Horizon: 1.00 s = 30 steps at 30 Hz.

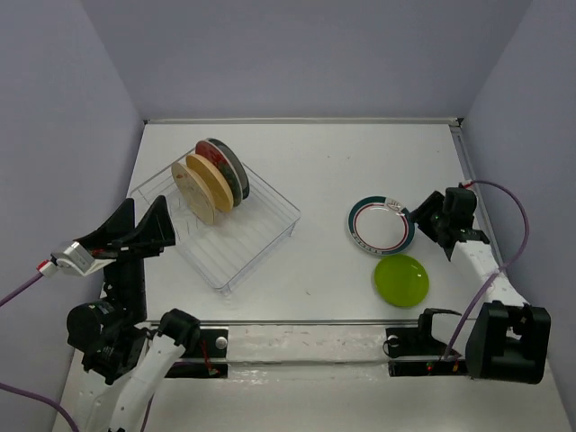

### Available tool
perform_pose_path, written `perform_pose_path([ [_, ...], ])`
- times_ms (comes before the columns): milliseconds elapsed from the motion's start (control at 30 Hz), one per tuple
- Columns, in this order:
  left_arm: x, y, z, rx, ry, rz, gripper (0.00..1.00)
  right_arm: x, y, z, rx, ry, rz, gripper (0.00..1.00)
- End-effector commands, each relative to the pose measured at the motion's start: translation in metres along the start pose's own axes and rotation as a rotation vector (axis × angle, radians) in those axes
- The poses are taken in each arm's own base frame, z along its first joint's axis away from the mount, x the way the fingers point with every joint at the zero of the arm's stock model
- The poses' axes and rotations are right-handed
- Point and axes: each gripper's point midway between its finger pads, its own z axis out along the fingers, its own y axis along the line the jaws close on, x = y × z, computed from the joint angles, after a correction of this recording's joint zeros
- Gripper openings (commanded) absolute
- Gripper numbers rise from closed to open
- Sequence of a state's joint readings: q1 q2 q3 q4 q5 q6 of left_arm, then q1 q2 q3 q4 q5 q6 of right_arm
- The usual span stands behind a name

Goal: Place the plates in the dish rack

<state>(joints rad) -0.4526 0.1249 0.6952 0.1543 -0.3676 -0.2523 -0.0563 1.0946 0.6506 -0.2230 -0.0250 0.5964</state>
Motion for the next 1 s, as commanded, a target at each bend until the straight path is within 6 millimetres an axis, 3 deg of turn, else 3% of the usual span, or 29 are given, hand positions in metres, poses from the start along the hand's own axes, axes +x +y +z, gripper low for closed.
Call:
perform_pose_path([
  [0,-0.003,-0.008,0.007,0.026,-0.017,-0.014,0.99,0.004,-0.021,0.003,-0.038,0.051,0.153,0.58],
  [233,0.001,-0.009,0.008,0.028,-0.004,-0.01,0.99,0.026,-0.04,0.015,-0.028,0.129,0.162,0.59],
  [400,0.002,-0.009,0.009,0.027,-0.002,-0.009,0.99,0.047,-0.046,0.03,-0.076,0.201,0.226,0.52],
  [500,0.003,-0.009,0.01,0.029,0.003,-0.006,0.99,0.049,-0.045,0.039,-0.092,0.207,0.238,0.49],
  [600,0.004,-0.008,0.01,0.024,0.004,-0.005,0.99,0.054,-0.041,0.048,-0.136,0.223,0.263,0.4],
  [667,0.006,-0.009,0.011,0.027,0.01,-0.003,0.99,0.055,-0.037,0.051,-0.17,0.222,0.277,0.28],
  [700,0.005,-0.009,0.011,0.026,0.009,0.0,0.99,0.049,-0.03,0.053,-0.209,0.203,0.278,0.22],
  [733,0.006,-0.009,0.012,0.025,0.012,0.001,0.99,0.049,-0.031,0.057,-0.208,0.198,0.286,0.09],
  [800,0.008,-0.008,0.013,0.02,0.016,0.004,0.99,0.037,-0.027,0.059,-0.228,0.148,0.296,0.07],
  [900,0.011,-0.009,0.015,0.022,0.025,0.009,0.99,-0.002,-0.007,0.049,-0.293,0.023,0.28,0.07],
  [933,0.012,-0.008,0.015,0.02,0.03,0.013,0.99,-0.028,0.008,0.037,-0.312,-0.057,0.256,0.07],
  [967,0.014,-0.008,0.016,0.019,0.033,0.014,0.99,-0.04,0.017,0.03,-0.31,-0.094,0.232,0.07],
])
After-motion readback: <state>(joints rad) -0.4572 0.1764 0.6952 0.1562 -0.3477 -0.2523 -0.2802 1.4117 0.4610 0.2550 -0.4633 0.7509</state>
